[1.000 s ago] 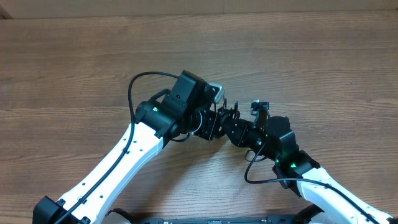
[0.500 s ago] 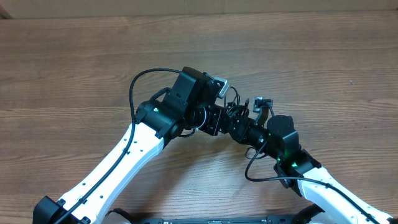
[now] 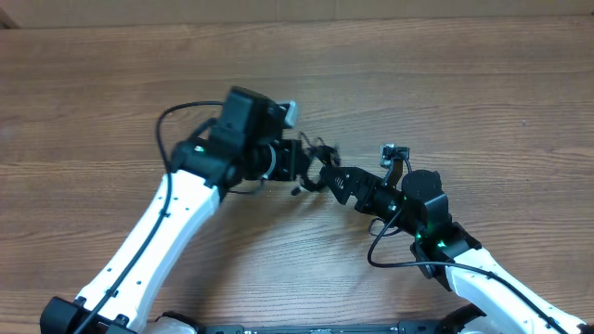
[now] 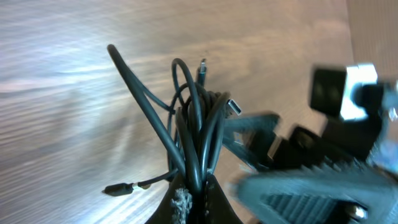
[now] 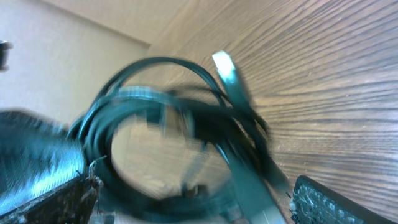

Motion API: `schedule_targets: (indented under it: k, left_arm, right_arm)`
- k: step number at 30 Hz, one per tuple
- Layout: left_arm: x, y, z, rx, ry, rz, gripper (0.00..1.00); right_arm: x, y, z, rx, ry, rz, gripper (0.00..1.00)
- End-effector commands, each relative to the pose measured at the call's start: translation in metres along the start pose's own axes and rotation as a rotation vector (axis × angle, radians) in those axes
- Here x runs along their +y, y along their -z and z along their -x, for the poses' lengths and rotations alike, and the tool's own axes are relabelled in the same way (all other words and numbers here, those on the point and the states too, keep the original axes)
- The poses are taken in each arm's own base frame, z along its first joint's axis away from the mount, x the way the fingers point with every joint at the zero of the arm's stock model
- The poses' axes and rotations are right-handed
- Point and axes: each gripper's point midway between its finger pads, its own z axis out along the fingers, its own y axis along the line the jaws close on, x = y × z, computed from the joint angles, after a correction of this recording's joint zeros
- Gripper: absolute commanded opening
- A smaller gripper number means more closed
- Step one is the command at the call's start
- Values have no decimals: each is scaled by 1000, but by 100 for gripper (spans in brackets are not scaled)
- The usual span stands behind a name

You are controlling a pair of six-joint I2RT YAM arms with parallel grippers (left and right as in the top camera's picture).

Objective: Untangle cables

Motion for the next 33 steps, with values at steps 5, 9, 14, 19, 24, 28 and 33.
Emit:
schedule_targets:
  k: [5, 9, 14, 19, 24, 28, 33]
  left_arm:
    - [35, 22, 10, -25, 109, 53, 4]
    - [12, 23, 1, 23, -70, -85, 4]
    - [-17, 29, -15, 69, -258, -274, 4]
    - [-15, 29, -20, 85, -273, -266, 4]
    - [-25, 31, -28, 94, -399, -327, 4]
    - [-37, 33, -41, 106, -540, -403, 4]
    - [-37, 33, -49, 130, -565, -409, 4]
  right_arm:
    - [2, 4, 6, 10, 138, 22, 100]
    - [0, 6, 5, 26, 309, 32, 100]
    - [-4, 8, 4, 44, 310, 31, 98]
    - [14, 14, -13, 143, 353, 166, 93]
    - [34, 21, -28, 220, 397, 297, 94]
    - [50, 28, -34, 249, 441, 395, 85]
    - [50, 28, -35, 251, 439, 396, 33]
